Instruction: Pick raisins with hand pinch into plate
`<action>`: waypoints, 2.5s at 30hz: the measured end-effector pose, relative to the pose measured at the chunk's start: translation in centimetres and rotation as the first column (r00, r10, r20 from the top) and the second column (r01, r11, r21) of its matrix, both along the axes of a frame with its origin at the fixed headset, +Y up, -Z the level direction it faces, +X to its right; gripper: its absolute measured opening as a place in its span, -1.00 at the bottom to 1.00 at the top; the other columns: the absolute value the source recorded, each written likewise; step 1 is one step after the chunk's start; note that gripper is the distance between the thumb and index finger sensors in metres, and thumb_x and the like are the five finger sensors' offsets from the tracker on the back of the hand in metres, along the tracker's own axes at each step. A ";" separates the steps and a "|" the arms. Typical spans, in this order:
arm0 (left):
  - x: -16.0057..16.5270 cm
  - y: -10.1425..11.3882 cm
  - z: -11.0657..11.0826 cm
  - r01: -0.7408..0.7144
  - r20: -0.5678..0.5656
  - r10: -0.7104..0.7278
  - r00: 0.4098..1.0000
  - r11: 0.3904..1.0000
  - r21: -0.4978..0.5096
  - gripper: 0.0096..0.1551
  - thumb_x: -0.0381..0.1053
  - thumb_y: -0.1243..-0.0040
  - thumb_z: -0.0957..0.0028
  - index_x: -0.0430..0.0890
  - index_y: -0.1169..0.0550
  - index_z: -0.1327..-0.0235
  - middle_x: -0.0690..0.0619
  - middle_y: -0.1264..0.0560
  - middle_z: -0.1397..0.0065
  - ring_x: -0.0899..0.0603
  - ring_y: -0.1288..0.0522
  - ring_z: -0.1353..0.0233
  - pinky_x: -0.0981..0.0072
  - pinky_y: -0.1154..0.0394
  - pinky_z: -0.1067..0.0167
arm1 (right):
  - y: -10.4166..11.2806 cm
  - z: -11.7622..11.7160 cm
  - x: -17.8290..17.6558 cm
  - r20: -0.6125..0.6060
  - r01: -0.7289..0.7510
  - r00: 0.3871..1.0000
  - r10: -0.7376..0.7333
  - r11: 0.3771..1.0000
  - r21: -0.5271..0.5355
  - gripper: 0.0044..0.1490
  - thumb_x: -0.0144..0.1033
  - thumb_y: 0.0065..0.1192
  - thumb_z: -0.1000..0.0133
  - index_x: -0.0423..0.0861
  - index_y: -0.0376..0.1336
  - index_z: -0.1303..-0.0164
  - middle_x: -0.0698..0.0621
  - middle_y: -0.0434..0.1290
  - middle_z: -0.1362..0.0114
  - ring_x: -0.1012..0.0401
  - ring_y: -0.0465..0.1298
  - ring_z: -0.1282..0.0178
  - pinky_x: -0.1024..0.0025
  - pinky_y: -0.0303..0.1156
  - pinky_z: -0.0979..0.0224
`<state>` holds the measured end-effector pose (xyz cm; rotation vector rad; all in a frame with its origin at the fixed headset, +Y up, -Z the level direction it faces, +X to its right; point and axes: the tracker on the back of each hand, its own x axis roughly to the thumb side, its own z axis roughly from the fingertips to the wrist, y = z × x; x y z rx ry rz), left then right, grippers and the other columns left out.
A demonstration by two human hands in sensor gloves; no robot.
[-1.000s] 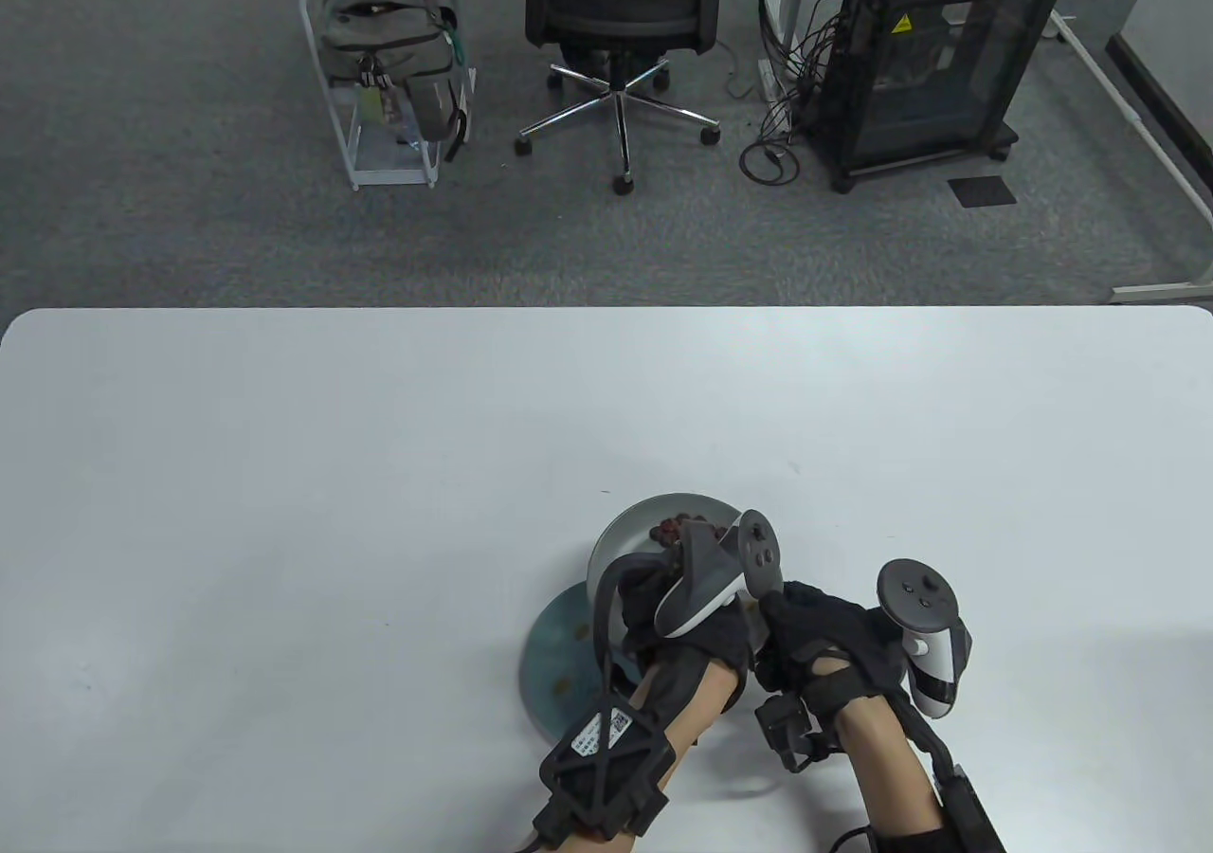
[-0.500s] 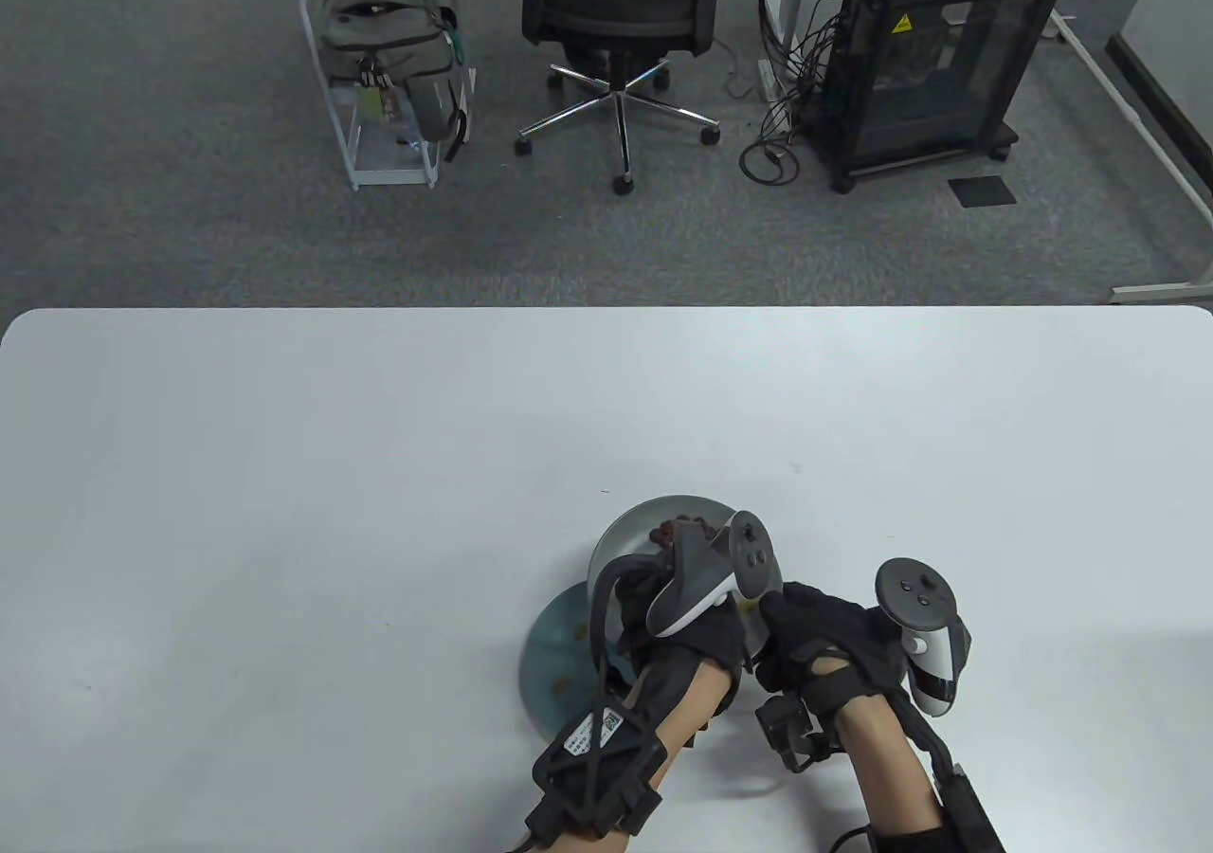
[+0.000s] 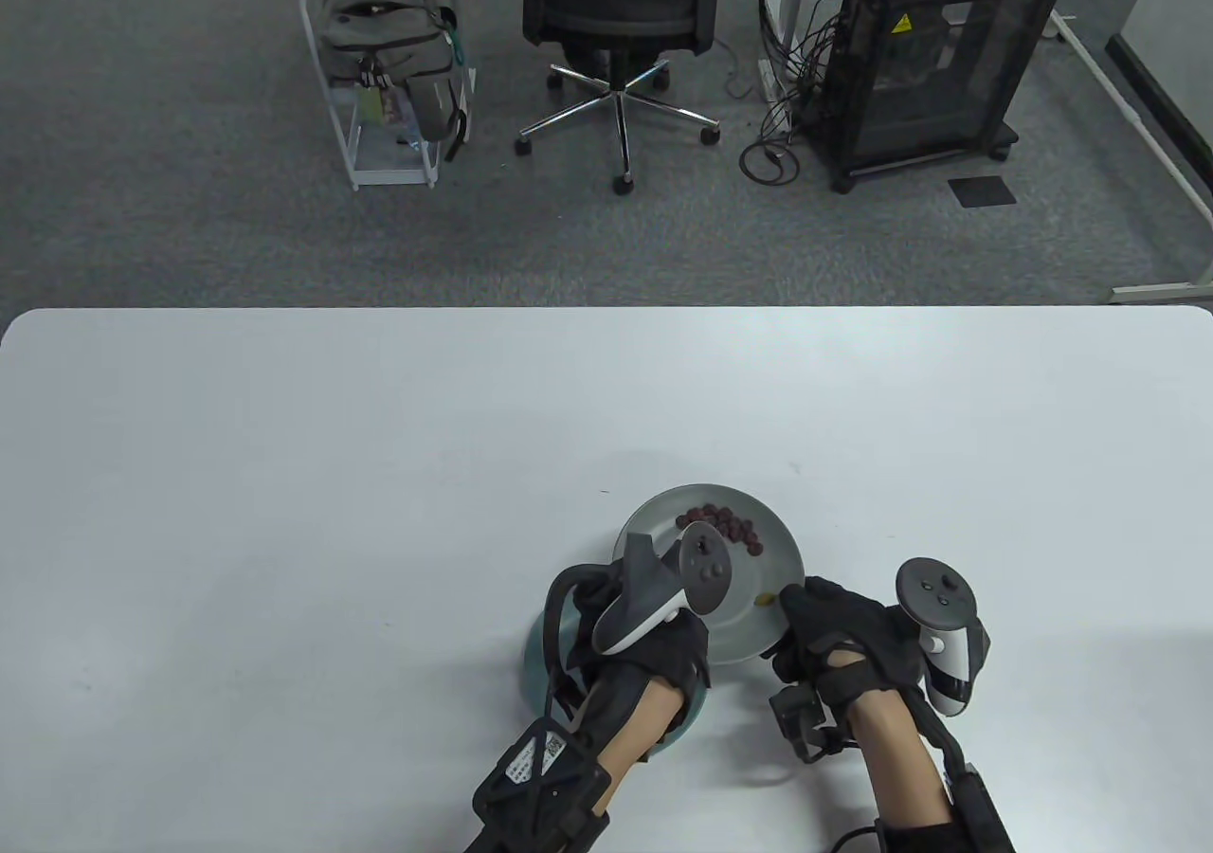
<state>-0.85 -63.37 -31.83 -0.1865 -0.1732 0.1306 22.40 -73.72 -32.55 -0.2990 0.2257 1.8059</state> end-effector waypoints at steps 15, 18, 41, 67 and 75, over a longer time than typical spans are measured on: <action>-2.0 -2.9 1.1 -0.008 0.040 0.010 0.999 0.999 -0.049 -0.52 0.12 -0.58 0.12 -0.26 -0.82 0.24 -0.07 -0.69 0.34 -0.08 -0.58 0.44 -0.13 -0.53 0.26 | -0.3 -0.2 2.8 0.100 0.056 0.993 -0.054 0.998 -0.015 -0.34 -0.22 0.21 -0.11 -0.43 0.29 -0.22 -0.14 0.75 0.19 0.17 0.72 0.64 0.44 0.64 0.57; -1.8 -4.6 0.9 0.009 0.050 -0.005 0.999 0.996 -0.087 -0.52 0.12 -0.58 0.12 -0.26 -0.82 0.23 -0.06 -0.69 0.33 -0.08 -0.58 0.44 -0.13 -0.53 0.25 | -0.2 -0.2 3.2 0.112 0.058 0.992 -0.056 0.998 -0.011 -0.34 -0.22 0.21 -0.11 -0.43 0.29 -0.22 -0.13 0.75 0.19 0.17 0.72 0.64 0.44 0.64 0.57; -0.4 -9.6 0.4 0.099 0.091 -0.085 0.992 0.982 -0.163 -0.53 0.11 -0.58 0.12 -0.26 -0.82 0.21 -0.06 -0.70 0.32 -0.09 -0.58 0.43 -0.14 -0.53 0.24 | -0.4 -0.2 3.4 0.114 0.060 0.992 -0.057 0.998 -0.027 -0.34 -0.22 0.21 -0.11 -0.43 0.29 -0.22 -0.13 0.75 0.19 0.17 0.72 0.64 0.44 0.64 0.57; -2.7 -4.4 1.6 -0.055 0.079 0.057 0.995 0.998 -0.027 -0.50 0.14 -0.54 0.09 -0.27 -0.81 0.19 -0.07 -0.69 0.30 -0.09 -0.58 0.42 -0.14 -0.52 0.24 | -0.4 -0.2 3.0 0.086 0.048 0.995 -0.046 0.999 -0.021 -0.34 -0.22 0.21 -0.11 -0.42 0.29 -0.23 -0.13 0.74 0.18 0.17 0.72 0.63 0.44 0.64 0.56; -1.7 -2.3 2.2 -0.057 0.119 0.056 0.991 0.998 0.009 -0.50 0.14 -0.53 0.08 -0.25 -0.81 0.17 -0.06 -0.69 0.29 -0.09 -0.58 0.41 -0.13 -0.52 0.23 | -0.5 -0.3 2.8 0.074 0.055 0.996 -0.054 0.998 -0.014 -0.34 -0.21 0.21 -0.11 -0.42 0.29 -0.23 -0.13 0.74 0.18 0.17 0.72 0.63 0.44 0.64 0.56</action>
